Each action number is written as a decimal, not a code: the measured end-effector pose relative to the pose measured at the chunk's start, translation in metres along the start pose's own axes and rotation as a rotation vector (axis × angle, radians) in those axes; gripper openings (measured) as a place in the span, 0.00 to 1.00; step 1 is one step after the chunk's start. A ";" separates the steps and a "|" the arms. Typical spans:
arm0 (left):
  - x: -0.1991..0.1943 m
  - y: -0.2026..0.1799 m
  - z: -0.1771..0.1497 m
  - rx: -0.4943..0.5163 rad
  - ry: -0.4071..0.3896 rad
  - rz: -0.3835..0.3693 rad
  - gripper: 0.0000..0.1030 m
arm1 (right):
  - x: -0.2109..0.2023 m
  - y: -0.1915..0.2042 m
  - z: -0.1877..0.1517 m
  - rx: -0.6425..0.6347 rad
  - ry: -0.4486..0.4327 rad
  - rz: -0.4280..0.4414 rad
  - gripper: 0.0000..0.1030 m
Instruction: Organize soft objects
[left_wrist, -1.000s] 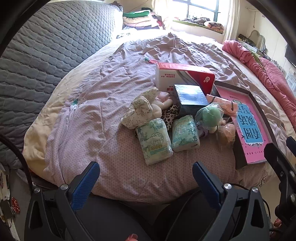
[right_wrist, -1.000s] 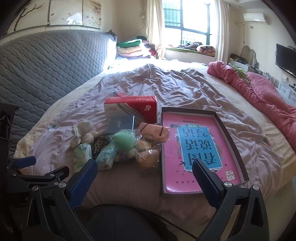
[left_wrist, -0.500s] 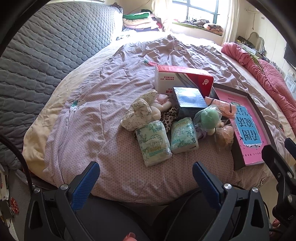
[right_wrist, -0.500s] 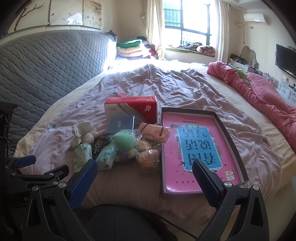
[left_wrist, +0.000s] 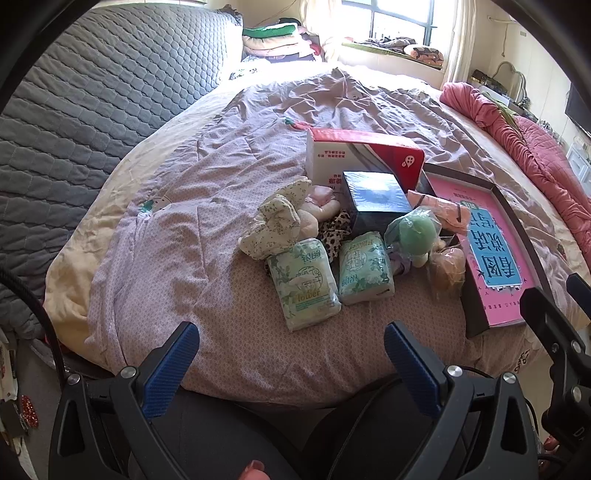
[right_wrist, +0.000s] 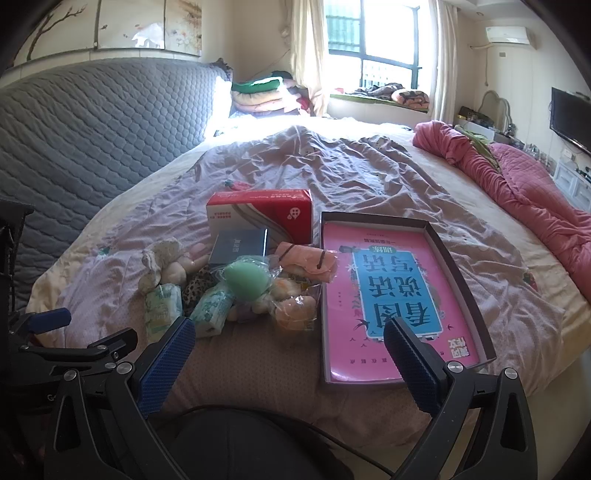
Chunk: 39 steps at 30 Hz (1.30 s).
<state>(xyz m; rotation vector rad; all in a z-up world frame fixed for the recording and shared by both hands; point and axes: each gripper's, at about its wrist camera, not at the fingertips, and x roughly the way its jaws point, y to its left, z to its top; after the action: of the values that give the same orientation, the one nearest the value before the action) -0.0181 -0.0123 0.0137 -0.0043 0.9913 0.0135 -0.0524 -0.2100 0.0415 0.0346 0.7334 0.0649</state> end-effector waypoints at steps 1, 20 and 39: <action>0.000 0.000 0.000 0.000 0.002 0.000 0.98 | 0.000 0.000 0.000 0.000 0.000 0.002 0.99; 0.007 -0.003 -0.001 0.002 0.012 -0.017 0.98 | 0.006 -0.002 -0.001 0.008 0.009 0.010 0.99; 0.060 0.045 0.032 -0.157 0.039 -0.125 0.98 | 0.071 0.007 0.019 -0.027 0.076 0.073 0.99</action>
<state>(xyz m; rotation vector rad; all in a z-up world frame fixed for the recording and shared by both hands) 0.0409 0.0335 -0.0184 -0.2109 1.0255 -0.0230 0.0127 -0.1985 0.0080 0.0335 0.8070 0.1460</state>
